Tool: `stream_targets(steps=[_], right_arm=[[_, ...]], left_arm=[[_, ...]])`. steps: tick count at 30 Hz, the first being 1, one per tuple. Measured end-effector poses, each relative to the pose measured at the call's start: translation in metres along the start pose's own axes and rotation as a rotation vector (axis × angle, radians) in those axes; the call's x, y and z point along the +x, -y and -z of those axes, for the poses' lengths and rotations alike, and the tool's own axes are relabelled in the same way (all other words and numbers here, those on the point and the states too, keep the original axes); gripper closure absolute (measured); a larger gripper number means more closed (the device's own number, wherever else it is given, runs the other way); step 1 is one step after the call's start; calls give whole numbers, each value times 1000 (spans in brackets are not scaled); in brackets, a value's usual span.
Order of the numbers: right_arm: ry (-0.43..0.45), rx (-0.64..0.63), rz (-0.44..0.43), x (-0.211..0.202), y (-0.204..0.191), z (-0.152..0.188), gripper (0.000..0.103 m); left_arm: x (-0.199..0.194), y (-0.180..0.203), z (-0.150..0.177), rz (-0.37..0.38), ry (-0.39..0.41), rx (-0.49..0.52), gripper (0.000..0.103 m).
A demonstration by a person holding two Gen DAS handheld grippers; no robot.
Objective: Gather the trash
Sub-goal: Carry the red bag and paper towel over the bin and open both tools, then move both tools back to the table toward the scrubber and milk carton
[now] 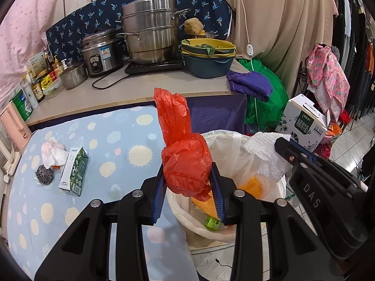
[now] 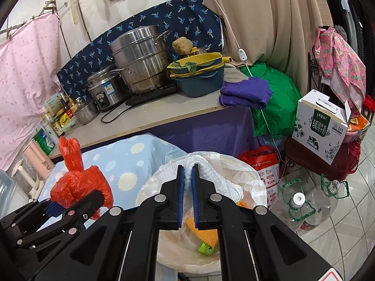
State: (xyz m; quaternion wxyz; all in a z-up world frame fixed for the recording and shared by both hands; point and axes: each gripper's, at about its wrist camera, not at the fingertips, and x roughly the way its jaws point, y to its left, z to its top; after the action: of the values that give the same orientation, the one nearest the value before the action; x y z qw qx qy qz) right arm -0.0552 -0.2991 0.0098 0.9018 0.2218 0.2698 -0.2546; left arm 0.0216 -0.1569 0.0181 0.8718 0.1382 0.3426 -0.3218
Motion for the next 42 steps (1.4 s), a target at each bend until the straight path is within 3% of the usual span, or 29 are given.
stream_targets(steps=[15, 17, 19, 21, 42], right_arm=[[-73, 17, 33, 33, 14, 9, 95], [-77, 24, 39, 35, 15, 9, 90], [-72, 34, 42, 36, 17, 9, 77], [-63, 40, 47, 34, 18, 9, 71], [-34, 30, 46, 25, 13, 2, 66]], left_arm=[[43, 10, 1, 8, -90, 14, 68], [45, 10, 1, 13, -91, 11, 66], [48, 10, 1, 5, -91, 11, 57], [48, 11, 1, -7, -86, 11, 50], [43, 2, -1, -21, -77, -11, 46]])
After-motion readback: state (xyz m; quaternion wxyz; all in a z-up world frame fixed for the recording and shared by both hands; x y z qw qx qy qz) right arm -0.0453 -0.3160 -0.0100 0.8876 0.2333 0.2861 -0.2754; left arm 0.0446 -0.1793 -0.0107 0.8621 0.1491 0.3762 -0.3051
